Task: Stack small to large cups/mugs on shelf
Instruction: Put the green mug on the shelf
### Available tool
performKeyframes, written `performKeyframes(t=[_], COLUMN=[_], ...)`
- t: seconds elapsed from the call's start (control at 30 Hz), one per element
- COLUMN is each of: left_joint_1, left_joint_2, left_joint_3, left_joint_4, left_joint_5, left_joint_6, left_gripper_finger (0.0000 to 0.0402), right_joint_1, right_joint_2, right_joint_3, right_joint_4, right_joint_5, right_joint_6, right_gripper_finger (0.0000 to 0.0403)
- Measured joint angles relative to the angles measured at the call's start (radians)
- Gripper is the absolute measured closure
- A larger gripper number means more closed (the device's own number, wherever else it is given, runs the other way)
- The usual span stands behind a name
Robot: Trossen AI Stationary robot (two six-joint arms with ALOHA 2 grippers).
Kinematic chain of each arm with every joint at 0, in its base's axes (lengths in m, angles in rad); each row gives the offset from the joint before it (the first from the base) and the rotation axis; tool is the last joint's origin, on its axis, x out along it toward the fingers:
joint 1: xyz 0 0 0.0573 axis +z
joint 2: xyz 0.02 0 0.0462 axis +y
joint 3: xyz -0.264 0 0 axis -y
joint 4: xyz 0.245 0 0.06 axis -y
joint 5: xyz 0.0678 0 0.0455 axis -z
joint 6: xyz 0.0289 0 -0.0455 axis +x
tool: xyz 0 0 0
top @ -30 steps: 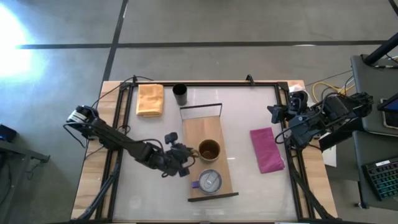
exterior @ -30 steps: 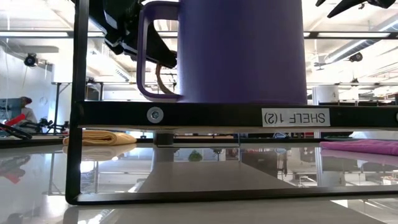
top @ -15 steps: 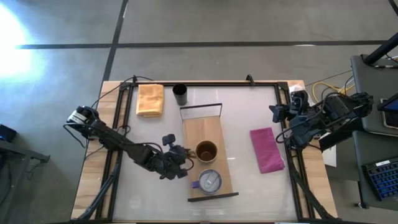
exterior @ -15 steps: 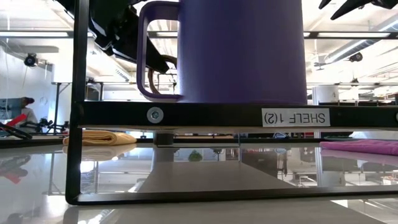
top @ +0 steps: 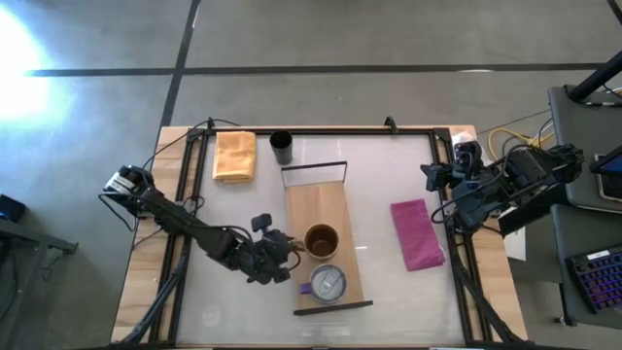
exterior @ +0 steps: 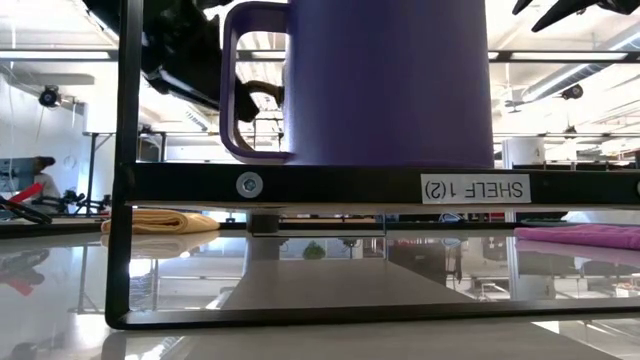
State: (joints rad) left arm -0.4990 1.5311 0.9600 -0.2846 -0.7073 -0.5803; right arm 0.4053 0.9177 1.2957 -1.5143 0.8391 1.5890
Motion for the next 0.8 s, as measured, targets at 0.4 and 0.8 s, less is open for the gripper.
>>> performKeyframes(t=[0.4,0.8], left_joint_1=[-0.001,-0.004], left_joint_2=[0.000,0.002], left_joint_3=[0.001,0.002], left_joint_4=[0.005,0.008], left_joint_5=[-0.025,-0.060], left_joint_6=[-0.009,-0.007], left_gripper_finger=[0.0366,0.0370], right_joint_1=[0.000,0.000], right_joint_2=[0.000,0.000], right_joint_3=[0.000,0.000], right_joint_4=[0.000,0.000], right_joint_5=[0.000,0.000], right_joint_6=[0.000,0.000], right_gripper_finger=[0.0216,0.0216])
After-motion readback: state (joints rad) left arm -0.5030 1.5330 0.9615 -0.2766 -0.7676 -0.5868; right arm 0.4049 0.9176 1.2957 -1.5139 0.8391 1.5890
